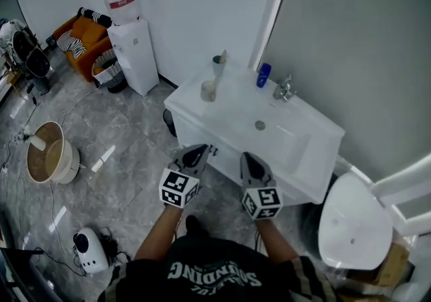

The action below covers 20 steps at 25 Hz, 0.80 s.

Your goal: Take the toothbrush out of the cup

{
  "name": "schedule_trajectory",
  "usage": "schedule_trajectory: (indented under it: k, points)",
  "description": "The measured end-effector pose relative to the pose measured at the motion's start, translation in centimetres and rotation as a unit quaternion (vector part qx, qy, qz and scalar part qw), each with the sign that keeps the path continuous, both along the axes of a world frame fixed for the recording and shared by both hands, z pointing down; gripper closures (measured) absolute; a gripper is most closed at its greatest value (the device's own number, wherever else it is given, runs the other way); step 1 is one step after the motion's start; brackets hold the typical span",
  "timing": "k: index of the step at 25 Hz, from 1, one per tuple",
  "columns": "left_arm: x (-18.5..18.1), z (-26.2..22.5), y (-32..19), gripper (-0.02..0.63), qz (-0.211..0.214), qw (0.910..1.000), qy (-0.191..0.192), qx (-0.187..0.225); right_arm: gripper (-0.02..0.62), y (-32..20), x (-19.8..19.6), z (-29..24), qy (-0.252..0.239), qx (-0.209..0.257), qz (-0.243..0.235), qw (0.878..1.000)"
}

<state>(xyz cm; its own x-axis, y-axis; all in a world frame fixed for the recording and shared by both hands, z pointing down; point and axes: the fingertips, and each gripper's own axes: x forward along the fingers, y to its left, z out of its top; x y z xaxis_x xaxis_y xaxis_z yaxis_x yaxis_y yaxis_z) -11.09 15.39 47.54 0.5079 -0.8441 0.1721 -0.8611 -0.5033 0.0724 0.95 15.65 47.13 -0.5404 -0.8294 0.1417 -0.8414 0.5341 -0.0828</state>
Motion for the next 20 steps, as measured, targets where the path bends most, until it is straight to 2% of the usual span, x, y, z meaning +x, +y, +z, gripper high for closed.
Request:
schedule_trajectory:
  k: [5,10,14,20]
  points:
    - [-5.2,0.5,-2.6,0.606,0.001,1.0000,0.001,-0.007,0.597,-3.3,-4.9,0.9,-0.006,-0.010,0.005,1.000]
    - [-8.2,0.6,-5.7,0.606,0.003,1.0000,0.003,-0.009,0.597,-5.8,-7.6,1.1,-0.007,-0.014,0.009,1.000]
    - [-8.9,1.2,-9.4,0.606,0.013,0.9998,0.009,-0.011,0.597,-9.5,-7.9,1.2,-0.007,-0.012,0.021,1.000]
    - [-8.0,2.0,-16.3,0.606,0.030,0.9994,0.003,-0.015,0.597,-16.6,-7.6,2.4,-0.019,-0.021,0.032,0.999]
